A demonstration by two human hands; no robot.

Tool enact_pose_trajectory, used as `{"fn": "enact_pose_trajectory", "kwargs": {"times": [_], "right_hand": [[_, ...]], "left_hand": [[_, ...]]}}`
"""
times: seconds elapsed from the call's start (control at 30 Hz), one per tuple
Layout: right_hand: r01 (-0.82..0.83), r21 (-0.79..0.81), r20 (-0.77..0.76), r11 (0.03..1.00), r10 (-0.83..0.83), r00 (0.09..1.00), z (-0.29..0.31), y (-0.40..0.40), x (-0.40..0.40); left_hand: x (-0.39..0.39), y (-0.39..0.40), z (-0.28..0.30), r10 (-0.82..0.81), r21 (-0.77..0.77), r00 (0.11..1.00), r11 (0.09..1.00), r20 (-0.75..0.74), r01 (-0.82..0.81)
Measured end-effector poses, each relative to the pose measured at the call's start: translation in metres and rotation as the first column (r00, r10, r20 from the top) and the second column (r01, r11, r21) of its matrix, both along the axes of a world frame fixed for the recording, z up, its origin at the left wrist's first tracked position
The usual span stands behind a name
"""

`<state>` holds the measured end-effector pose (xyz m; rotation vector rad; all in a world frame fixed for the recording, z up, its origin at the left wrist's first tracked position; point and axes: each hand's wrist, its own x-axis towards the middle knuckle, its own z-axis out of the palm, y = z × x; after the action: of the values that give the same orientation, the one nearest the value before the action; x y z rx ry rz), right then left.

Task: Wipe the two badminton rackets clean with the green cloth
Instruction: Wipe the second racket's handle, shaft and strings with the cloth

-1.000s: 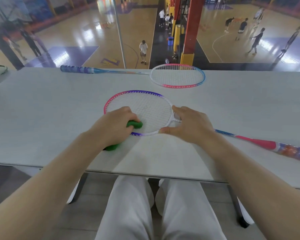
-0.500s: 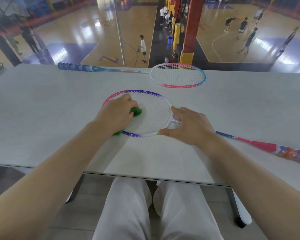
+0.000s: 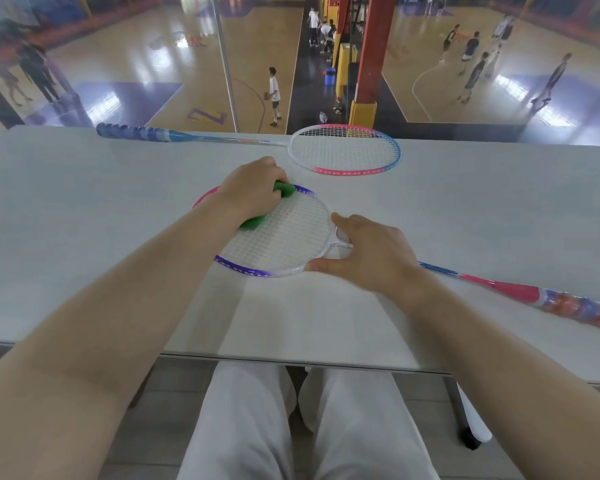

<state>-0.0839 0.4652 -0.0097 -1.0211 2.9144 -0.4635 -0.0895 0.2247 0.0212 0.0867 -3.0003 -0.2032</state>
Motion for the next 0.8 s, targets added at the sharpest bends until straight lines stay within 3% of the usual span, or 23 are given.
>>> {"fn": "enact_pose_trajectory", "kwargs": {"times": [0.37, 0.53, 0.8], "right_hand": [[0.006, 0.027, 0.003, 1.0, -0.006, 1.0, 0.005, -0.001, 0.003], [-0.004, 0.036, -0.006, 0.999, 0.004, 1.0, 0.004, -0.001, 0.003], [-0.024, 0.042, -0.01, 0.999, 0.025, 1.0, 0.003, 0.0, 0.002]], "left_hand": [[0.11, -0.005, 0.002, -0.035, 0.084, 0.993, 0.996, 0.114, 0.025], [0.153, -0.001, -0.002, -0.003, 0.085, 0.995, 0.996, 0.095, -0.005], [0.126, -0.006, -0.009, 0.04, 0.021, 0.999, 0.999, 0.016, -0.04]]}}
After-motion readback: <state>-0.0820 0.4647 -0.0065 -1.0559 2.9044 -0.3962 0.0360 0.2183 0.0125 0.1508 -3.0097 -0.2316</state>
